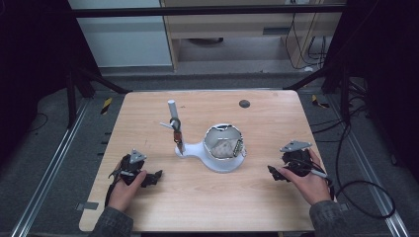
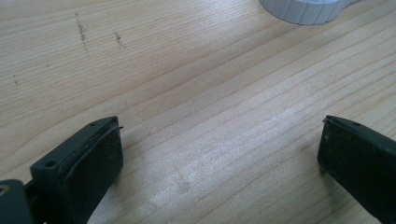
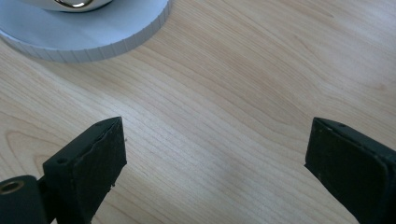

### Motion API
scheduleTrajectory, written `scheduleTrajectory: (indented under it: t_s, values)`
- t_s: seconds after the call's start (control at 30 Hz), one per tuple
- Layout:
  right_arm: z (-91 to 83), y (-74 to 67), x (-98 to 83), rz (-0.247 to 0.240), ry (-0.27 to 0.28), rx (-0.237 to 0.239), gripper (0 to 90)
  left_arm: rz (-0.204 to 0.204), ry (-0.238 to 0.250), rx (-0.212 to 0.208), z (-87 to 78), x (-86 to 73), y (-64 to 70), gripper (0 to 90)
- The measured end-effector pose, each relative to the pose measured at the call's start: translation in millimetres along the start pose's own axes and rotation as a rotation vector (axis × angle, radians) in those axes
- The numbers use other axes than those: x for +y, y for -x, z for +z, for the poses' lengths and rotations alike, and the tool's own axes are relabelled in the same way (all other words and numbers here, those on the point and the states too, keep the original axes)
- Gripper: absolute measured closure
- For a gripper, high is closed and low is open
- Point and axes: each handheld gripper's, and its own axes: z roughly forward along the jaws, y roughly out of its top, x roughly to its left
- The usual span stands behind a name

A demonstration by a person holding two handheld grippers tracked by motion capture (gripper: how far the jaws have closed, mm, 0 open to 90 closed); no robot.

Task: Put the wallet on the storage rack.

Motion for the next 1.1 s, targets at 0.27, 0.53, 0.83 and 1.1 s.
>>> scheduleTrajectory:
  t_s: [0.27,0.53,0.83,1.1]
  values:
    - [4.5,3.8,-12.2,0.03,-0.004,0.001,5.1,0.0,0.0,0.0,0.0,0.0,0.0,0.0]
    - [9.2,5.7,-24.2,0.055,-0.003,0.001,5.1,0.0,0.0,-0.001,0.0,0.0,0.1,0.0]
    - [16.1,7.1,-32.7,0.086,0.006,0.003,4.7,0.0,0.0,-0.001,0.0,0.0,0.1,0.0]
    - [29.8,12.3,-35.0,0.193,0.054,-0.005,4.9,-0.001,0.0,-0.001,0.0,-0.1,0.2,0.0]
